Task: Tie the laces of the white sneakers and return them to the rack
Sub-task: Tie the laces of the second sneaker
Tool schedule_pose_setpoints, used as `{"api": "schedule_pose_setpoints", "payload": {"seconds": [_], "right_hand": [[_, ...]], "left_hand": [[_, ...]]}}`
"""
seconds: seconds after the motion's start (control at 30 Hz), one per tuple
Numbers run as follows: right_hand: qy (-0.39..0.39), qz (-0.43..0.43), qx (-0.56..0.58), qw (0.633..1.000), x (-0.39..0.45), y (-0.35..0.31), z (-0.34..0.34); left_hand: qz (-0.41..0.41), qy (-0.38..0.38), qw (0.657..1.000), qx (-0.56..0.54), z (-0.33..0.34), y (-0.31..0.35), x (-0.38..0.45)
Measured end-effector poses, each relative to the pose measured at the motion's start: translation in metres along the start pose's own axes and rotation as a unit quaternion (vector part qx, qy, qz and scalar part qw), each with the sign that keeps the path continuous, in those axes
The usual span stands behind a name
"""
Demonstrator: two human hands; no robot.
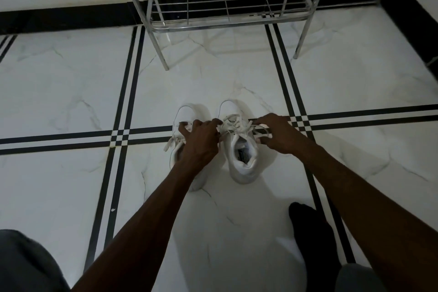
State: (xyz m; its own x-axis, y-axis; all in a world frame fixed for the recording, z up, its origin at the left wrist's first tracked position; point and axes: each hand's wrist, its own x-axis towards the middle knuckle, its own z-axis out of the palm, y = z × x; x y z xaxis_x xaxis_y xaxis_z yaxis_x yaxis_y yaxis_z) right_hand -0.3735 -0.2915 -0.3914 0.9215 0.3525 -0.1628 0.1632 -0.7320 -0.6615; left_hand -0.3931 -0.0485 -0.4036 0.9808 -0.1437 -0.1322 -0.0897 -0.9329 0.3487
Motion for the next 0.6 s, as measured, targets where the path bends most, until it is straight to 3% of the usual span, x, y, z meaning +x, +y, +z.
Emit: {"api": "schedule_pose_setpoints", "payload": {"seconds": [0.23, 0.6], "right_hand": [[0.031, -0.046, -0.039, 0.998, 0.008, -0.003, 0.014], [0.044, -0.031, -0.221, 0.974, 0.01, 0.002, 0.01]], "left_hand": [[0.001, 0.005, 1.0, -0.009, 0.005, 0.009, 0.003], [0.02, 0.082, 0.988, 0.129, 0.001, 0.001, -0.001]]}}
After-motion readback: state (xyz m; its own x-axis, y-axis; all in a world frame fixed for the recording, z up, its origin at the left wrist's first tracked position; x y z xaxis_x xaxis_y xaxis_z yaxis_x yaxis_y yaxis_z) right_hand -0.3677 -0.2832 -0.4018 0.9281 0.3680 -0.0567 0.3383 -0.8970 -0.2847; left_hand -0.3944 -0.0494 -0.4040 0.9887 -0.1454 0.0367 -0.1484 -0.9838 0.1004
